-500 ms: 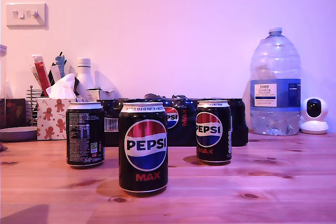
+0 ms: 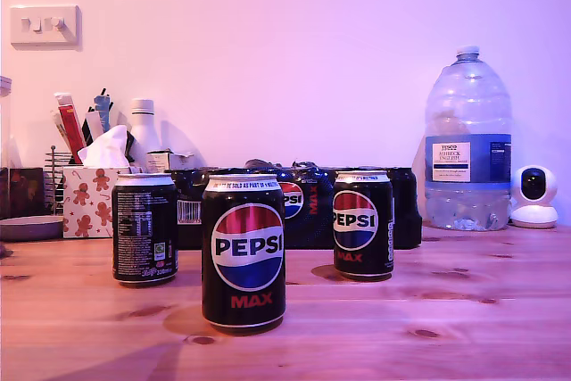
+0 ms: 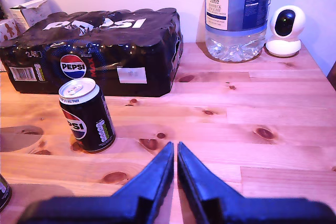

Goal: Stack up the Pepsi cans on top of each other

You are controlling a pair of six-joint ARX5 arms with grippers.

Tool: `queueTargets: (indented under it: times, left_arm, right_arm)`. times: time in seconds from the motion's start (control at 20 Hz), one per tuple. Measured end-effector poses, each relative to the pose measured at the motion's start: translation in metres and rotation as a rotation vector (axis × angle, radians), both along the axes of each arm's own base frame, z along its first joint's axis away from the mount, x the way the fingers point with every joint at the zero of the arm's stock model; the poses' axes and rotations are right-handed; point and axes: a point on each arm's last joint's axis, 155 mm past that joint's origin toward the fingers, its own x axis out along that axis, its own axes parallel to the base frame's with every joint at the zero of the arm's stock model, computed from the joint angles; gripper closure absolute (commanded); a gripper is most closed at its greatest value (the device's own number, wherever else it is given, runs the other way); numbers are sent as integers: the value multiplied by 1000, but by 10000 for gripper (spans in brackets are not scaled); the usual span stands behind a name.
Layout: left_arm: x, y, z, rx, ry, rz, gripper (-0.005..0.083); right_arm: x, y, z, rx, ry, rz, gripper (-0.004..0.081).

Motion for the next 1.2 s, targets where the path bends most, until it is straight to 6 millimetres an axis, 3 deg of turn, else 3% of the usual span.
queueTargets:
  times: [0.15, 0.25, 0.3, 0.4, 0.45, 0.5, 0.7, 0.85, 1.05, 1.2]
  left_arm:
    - [-1, 0, -7, 9, 25, 0, 779]
    - [-1, 0, -8, 10, 29, 0, 705]
    - [-1, 0, -8, 10, 29, 0, 603]
    - [-1, -2, -8, 9, 30, -12, 288]
    - [-2, -3, -8, 8, 30, -20, 171]
    - [-2, -4, -8, 7, 30, -24, 113]
    - [-2, -4, -8, -31, 46, -22, 76]
    - [-3, -4, -11, -27, 58, -22, 76]
    - [-2, -4, -12, -25, 62, -19, 76]
    - [0, -3, -24, 1, 104, -14, 77]
  right_arm:
    - [0, 1, 0, 2, 1, 7, 782]
    - [2, 8, -2, 10, 13, 41, 732]
    - [4, 13, -4, 14, 26, 62, 629]
    - [9, 21, -7, 23, 48, 100, 345]
    - [12, 21, -8, 26, 55, 99, 275]
    - [15, 21, -9, 50, 65, 91, 271]
    - [30, 24, -9, 78, 76, 83, 271]
    - [39, 25, -28, 197, 174, 36, 271]
    - [59, 31, -46, 202, 235, 41, 277]
    - [65, 39, -51, 171, 241, 84, 278]
